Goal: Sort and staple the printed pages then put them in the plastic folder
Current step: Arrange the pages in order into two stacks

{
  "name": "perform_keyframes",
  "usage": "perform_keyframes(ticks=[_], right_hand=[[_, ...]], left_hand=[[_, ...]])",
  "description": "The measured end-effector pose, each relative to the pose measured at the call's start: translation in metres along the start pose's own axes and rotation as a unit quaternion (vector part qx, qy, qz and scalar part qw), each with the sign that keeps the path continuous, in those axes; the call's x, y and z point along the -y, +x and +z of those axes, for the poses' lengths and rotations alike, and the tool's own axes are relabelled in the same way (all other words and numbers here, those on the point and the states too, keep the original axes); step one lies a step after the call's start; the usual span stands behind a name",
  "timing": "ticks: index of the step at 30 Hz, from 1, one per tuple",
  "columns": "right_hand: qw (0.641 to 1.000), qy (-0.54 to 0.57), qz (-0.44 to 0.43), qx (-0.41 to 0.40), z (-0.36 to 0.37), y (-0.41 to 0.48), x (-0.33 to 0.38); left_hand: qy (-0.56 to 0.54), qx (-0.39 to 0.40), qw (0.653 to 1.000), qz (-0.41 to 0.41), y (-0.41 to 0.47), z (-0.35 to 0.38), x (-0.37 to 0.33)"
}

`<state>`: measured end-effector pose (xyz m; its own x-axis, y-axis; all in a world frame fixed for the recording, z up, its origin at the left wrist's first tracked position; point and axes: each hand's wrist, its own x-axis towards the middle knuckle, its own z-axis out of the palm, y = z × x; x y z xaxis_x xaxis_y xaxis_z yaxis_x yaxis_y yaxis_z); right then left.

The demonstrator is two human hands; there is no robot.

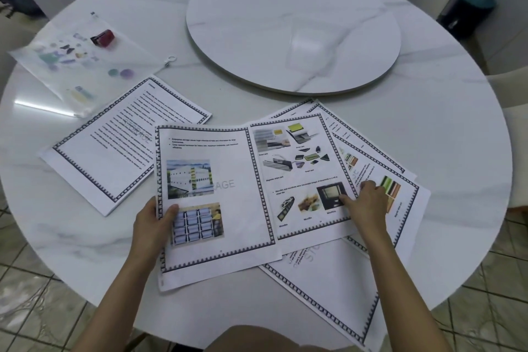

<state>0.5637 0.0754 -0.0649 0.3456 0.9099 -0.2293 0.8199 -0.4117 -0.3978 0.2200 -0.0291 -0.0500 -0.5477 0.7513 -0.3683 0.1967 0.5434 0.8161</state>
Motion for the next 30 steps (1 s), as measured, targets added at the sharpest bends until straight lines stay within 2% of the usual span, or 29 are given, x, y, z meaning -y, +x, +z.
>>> perform_keyframes(ticks=[7, 11, 17, 30], right_hand=[[0.999, 0.013, 0.027, 0.016, -0.002, 0.004, 0.006], [0.996, 0.061, 0.054, 0.034, -0.007, 0.005, 0.007], [0.994, 0.073, 0.056, 0.061, -0.013, 0.006, 0.008], [0.987, 0.143, -0.048, 0.05, -0.03, 0.0, -0.004]], left_hand=[[-0.001, 0.007, 1.0, 0.002, 0.001, -0.003, 0.001], [-0.007, 0.011, 1.0, -0.001, 0.001, -0.005, 0.002], [-0.021, 0.019, 1.0, -0.008, 0.001, -0.008, 0.006], [-0.016, 0.013, 1.0, 0.001, -0.001, -0.003, 0.005]])
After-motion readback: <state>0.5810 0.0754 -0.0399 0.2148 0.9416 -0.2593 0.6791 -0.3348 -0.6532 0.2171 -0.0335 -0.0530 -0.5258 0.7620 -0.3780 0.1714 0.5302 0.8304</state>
